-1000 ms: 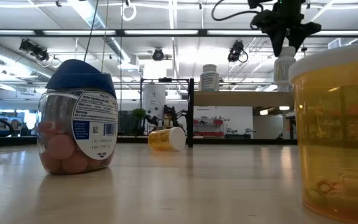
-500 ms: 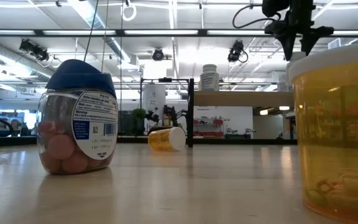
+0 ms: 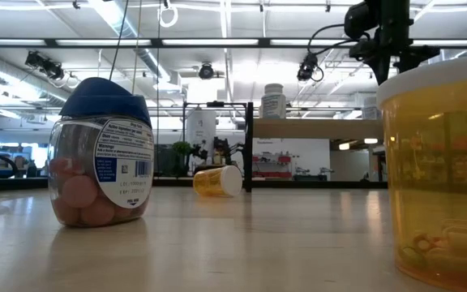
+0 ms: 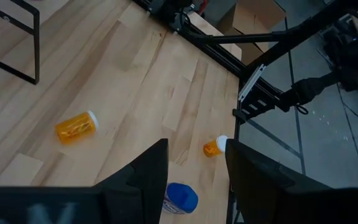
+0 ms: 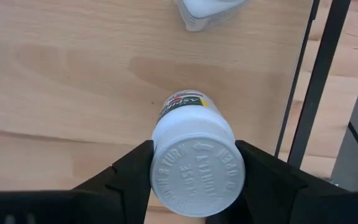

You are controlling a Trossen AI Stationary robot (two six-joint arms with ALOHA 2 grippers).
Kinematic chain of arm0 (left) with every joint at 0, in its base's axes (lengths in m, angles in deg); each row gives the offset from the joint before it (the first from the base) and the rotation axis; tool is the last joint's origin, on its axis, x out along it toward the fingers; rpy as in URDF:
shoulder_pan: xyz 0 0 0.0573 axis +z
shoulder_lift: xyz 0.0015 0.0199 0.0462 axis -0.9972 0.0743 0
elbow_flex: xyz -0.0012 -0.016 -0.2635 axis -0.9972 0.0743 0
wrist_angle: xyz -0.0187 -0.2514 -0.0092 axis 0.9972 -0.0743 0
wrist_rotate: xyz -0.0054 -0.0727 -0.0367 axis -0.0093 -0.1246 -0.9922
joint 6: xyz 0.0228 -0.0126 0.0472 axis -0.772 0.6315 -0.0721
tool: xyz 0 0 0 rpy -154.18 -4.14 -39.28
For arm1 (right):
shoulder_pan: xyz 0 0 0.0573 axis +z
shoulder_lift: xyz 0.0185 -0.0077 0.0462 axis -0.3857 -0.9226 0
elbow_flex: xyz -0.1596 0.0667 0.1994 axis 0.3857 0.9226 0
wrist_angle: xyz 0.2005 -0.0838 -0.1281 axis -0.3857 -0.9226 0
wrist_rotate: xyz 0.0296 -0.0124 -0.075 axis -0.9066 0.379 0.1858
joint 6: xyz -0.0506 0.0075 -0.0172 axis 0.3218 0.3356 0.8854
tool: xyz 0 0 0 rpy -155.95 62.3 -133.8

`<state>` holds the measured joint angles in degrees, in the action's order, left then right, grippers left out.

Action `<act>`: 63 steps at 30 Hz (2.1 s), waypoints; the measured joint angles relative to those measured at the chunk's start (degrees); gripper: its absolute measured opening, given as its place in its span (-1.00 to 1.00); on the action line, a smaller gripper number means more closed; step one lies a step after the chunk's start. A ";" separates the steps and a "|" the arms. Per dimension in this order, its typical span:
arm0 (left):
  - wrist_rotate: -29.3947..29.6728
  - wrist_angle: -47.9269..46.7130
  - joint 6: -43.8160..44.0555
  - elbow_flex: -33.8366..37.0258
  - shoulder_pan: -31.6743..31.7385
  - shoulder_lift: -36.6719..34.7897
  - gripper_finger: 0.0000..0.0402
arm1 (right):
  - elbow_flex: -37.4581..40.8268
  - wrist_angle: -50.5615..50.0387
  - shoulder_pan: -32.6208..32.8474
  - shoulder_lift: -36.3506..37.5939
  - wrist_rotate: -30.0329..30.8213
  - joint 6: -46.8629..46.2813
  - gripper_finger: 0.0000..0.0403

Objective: Pick and place medicine bottles onto shelf by color
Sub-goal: Put the white green pill bottle on the shelf aligned with the white blue pill bottle, then adjust the white blue pill bottle on the shelf

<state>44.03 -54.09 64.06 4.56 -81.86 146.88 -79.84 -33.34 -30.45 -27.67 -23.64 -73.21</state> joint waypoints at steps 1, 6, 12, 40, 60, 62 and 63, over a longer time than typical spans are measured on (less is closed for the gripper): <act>0.01 0.00 0.01 0.00 0.00 0.00 -0.17 | 0.00 -0.03 0.01 0.00 0.00 0.16 0.08; 0.01 0.00 0.01 0.00 0.00 0.00 -0.17 | -0.26 -0.39 0.01 -0.08 1.14 0.93 0.12; 0.01 0.00 0.02 0.00 0.01 0.00 -0.17 | -1.38 -0.32 -0.01 -0.13 1.96 0.96 0.31; -0.01 0.00 0.10 0.00 0.02 -0.01 -0.17 | -11.43 3.66 -2.17 -1.97 6.06 2.57 0.37; 0.01 0.01 0.09 -0.01 0.02 -0.02 -0.17 | -11.39 5.57 -5.89 -9.53 5.48 13.39 0.37; 0.01 0.09 0.42 -0.02 0.02 -0.02 -0.17 | -11.39 6.40 -5.89 -9.51 5.99 11.64 0.36; 0.01 0.16 0.72 -0.02 0.02 -0.02 -0.17 | -11.39 6.71 -5.94 -9.51 6.22 11.01 0.35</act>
<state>44.04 -53.93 64.78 4.53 -81.84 146.86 -91.23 -26.63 -36.39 -37.17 -17.42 -62.20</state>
